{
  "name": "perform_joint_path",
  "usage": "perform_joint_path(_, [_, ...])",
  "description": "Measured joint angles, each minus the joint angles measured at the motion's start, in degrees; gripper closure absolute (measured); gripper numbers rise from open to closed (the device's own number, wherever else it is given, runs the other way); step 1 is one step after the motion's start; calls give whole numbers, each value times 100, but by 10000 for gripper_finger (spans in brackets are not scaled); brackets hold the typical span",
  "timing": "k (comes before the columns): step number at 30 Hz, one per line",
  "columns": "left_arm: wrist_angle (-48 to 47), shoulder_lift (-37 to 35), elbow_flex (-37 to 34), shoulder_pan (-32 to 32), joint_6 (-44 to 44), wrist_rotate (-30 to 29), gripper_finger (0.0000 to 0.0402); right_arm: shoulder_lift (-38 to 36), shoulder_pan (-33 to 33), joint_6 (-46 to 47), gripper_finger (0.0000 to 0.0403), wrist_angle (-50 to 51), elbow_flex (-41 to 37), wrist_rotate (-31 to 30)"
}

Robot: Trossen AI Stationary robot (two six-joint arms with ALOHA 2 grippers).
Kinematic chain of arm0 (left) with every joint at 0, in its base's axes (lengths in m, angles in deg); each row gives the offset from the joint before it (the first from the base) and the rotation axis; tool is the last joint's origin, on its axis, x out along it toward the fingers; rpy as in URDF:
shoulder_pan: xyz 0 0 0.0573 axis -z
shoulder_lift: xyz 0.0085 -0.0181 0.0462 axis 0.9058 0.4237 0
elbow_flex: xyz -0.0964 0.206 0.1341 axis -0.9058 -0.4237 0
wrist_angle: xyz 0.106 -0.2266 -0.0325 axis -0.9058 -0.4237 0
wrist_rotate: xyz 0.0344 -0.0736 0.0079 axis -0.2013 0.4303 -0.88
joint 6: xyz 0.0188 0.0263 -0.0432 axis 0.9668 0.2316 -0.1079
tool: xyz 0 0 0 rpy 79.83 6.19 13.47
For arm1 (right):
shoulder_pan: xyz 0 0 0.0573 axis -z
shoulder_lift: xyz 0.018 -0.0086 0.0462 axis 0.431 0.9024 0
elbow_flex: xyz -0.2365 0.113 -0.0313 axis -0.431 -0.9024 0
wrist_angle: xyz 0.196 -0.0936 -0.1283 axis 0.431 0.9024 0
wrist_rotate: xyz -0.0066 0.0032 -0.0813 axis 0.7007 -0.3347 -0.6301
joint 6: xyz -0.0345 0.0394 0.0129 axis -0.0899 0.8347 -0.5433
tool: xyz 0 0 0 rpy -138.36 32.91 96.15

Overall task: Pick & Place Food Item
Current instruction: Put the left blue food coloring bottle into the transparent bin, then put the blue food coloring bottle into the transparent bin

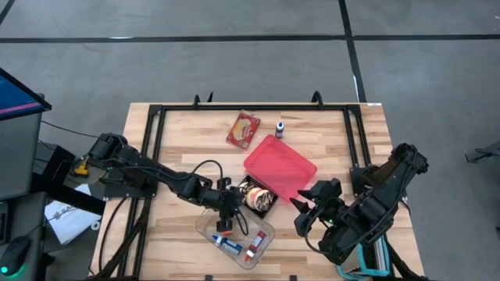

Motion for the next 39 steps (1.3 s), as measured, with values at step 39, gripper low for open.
perform_joint_path(39, [-1302,-1913,-11,-4479,-276,1309,257,5,294,72,246,-202,-2,-487])
